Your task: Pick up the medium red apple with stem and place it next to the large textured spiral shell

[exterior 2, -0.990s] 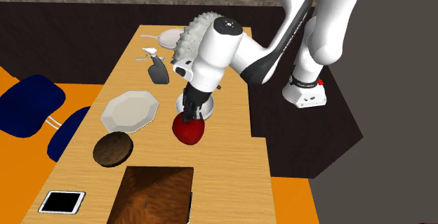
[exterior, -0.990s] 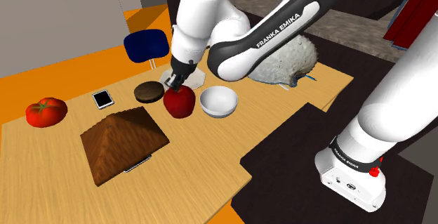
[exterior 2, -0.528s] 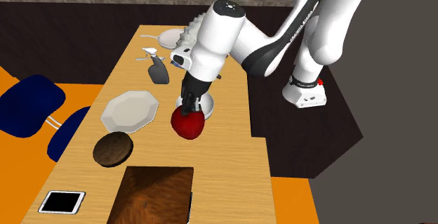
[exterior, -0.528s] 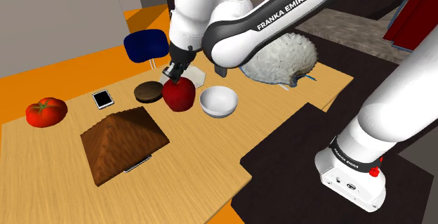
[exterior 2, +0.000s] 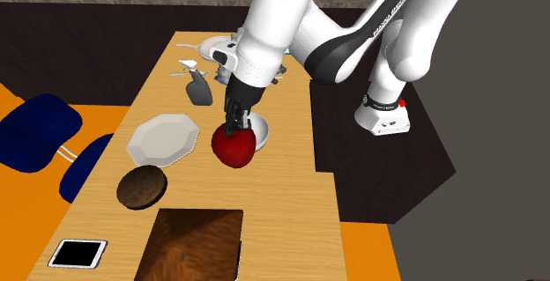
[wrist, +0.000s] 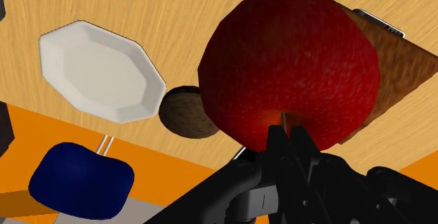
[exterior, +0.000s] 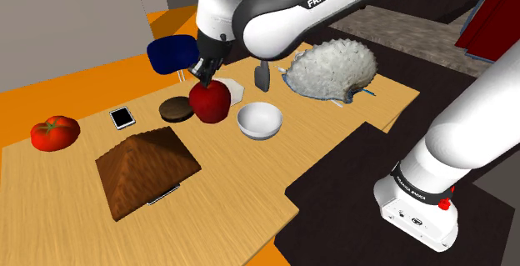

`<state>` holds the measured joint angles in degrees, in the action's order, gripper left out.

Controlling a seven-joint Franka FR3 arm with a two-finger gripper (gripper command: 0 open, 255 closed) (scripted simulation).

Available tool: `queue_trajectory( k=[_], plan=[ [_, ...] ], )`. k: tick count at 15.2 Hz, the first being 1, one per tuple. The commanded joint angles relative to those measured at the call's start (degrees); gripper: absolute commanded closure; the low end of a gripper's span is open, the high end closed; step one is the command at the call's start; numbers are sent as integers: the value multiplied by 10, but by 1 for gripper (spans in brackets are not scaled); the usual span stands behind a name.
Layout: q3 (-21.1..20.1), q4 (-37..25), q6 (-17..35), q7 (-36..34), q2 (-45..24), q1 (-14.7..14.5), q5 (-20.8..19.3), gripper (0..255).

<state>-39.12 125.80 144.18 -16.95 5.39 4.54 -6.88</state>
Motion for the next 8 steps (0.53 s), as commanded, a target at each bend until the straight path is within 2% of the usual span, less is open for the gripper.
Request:
queue_trajectory(
  k=[1, 8],
  plan=[
    [3, -9, -16, 11, 10, -2, 13, 255],
    [12, -45, -68, 34, 31, -6, 39, 255]
  ],
)
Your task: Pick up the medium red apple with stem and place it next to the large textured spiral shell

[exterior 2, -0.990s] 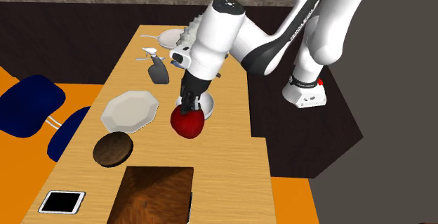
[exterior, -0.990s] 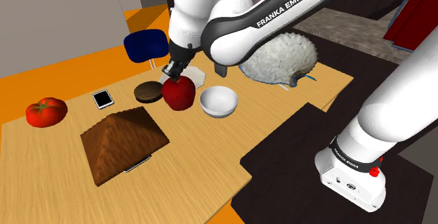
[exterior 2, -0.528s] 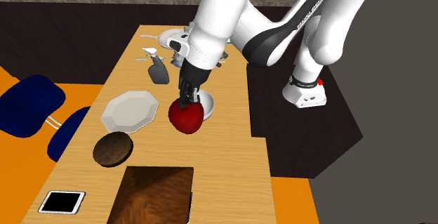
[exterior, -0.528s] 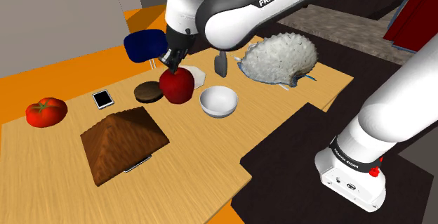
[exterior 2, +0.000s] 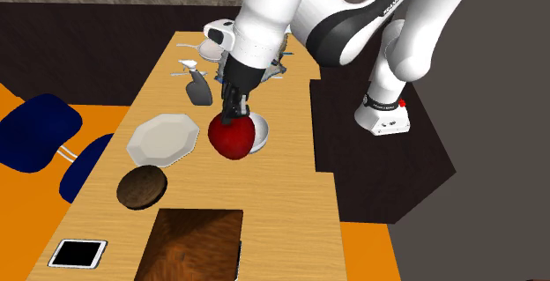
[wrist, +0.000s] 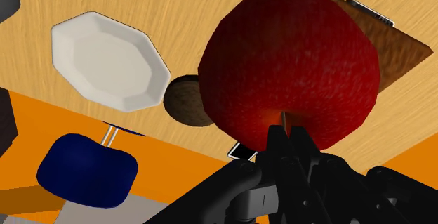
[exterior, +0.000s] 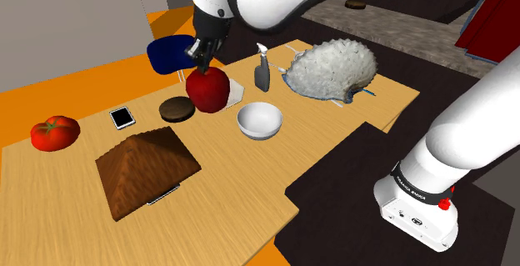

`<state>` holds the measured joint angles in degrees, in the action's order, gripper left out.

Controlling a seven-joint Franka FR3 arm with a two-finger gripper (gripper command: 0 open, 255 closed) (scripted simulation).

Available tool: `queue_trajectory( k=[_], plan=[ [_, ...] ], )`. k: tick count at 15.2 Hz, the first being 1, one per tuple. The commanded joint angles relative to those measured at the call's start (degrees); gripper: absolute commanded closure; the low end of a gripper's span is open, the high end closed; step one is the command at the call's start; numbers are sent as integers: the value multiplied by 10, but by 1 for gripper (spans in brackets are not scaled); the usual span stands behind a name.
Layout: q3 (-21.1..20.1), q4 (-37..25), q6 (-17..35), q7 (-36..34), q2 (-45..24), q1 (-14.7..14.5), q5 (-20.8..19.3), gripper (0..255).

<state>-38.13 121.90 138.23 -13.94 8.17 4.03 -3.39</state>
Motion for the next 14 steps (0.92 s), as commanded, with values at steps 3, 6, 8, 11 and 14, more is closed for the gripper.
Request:
queue_trajectory(
  k=[3, 6, 8, 11, 14],
  plan=[
    [5, -23, -31, 11, 10, -2, 12, 255],
    [8, -42, -54, 17, 15, -2, 17, 255],
    [10, -55, -69, 21, 18, -2, 21, 255],
    [12, -75, -92, 25, 21, -3, 24, 255],
    [14, -97, -115, 28, 23, -2, 26, 255]
  ],
)
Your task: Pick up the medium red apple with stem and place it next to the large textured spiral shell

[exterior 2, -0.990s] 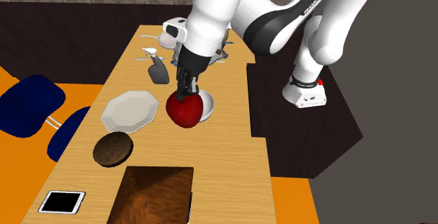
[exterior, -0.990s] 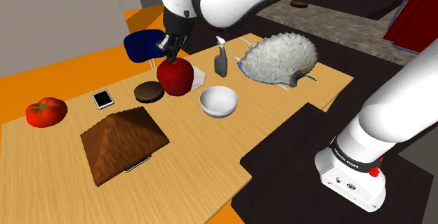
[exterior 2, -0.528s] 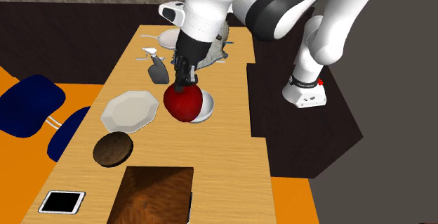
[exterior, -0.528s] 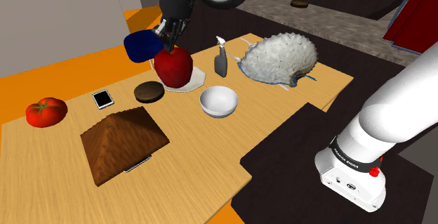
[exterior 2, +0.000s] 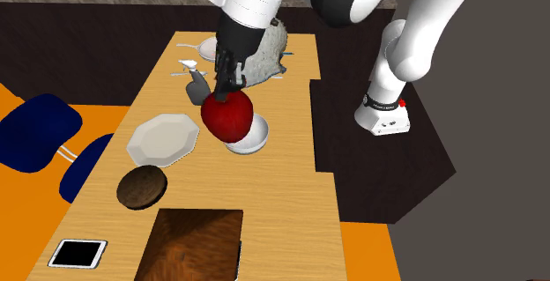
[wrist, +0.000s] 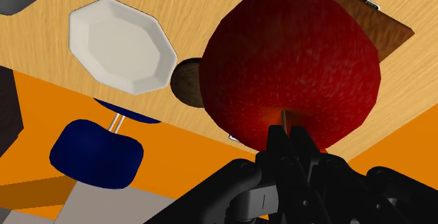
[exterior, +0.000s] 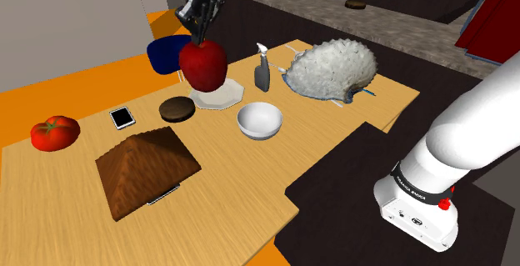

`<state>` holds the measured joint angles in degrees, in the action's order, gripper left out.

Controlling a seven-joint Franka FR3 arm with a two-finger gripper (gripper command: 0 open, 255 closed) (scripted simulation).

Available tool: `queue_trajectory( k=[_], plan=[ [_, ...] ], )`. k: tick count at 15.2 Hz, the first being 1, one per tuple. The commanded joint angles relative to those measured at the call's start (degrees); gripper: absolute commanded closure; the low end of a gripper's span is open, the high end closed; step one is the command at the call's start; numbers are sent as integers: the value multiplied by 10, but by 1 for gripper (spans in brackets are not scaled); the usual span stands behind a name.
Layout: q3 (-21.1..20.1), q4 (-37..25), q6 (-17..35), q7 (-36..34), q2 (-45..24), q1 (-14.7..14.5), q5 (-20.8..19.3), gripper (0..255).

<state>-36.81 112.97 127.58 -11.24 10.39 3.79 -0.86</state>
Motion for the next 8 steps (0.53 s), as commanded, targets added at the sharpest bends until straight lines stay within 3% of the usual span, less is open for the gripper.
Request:
queue_trajectory(
  k=[1, 3, 8],
  plan=[
    [1, -15, -16, 2, 1, 0, 1, 255],
    [2, -25, -26, 3, 2, 0, 2, 255],
    [71, 53, -19, 102, 80, -1, 70, 255]
  ],
)
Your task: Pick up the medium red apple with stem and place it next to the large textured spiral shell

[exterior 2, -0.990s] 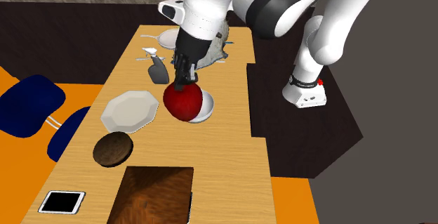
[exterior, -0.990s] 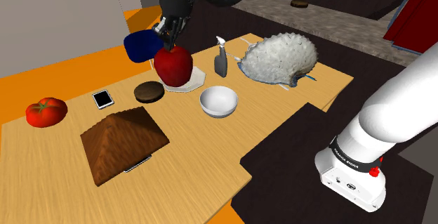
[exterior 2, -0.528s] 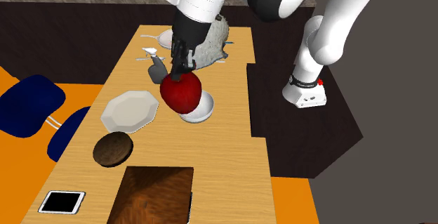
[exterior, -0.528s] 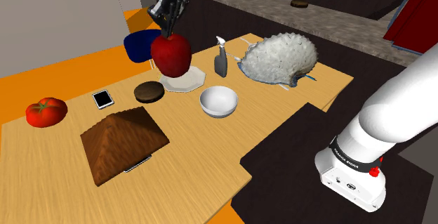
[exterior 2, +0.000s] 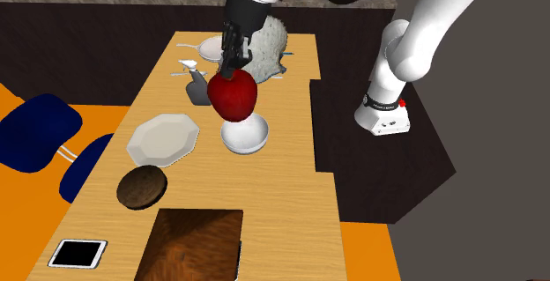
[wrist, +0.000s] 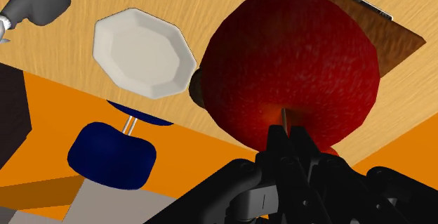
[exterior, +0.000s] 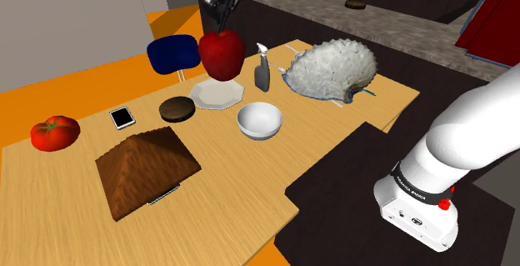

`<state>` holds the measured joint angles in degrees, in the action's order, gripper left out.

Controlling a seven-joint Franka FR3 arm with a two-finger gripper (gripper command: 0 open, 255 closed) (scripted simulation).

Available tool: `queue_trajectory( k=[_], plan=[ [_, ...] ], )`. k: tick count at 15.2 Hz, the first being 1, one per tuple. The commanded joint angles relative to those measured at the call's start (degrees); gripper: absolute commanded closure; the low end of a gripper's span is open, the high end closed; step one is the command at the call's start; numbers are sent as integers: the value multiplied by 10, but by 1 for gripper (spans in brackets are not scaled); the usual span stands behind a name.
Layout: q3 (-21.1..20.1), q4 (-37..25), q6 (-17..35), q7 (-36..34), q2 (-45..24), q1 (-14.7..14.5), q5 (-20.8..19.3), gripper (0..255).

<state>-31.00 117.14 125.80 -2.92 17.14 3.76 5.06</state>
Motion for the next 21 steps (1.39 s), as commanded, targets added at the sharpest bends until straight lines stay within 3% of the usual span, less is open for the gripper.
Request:
queue_trajectory(
  k=[1, 10, 21],
  plan=[
    [27, 25, -1, 37, 26, -1, 21, 255],
    [148, 116, -12, 185, 116, 1, 66, 255],
    [289, 157, -41, 349, 159, 31, 64, 255]
  ],
)
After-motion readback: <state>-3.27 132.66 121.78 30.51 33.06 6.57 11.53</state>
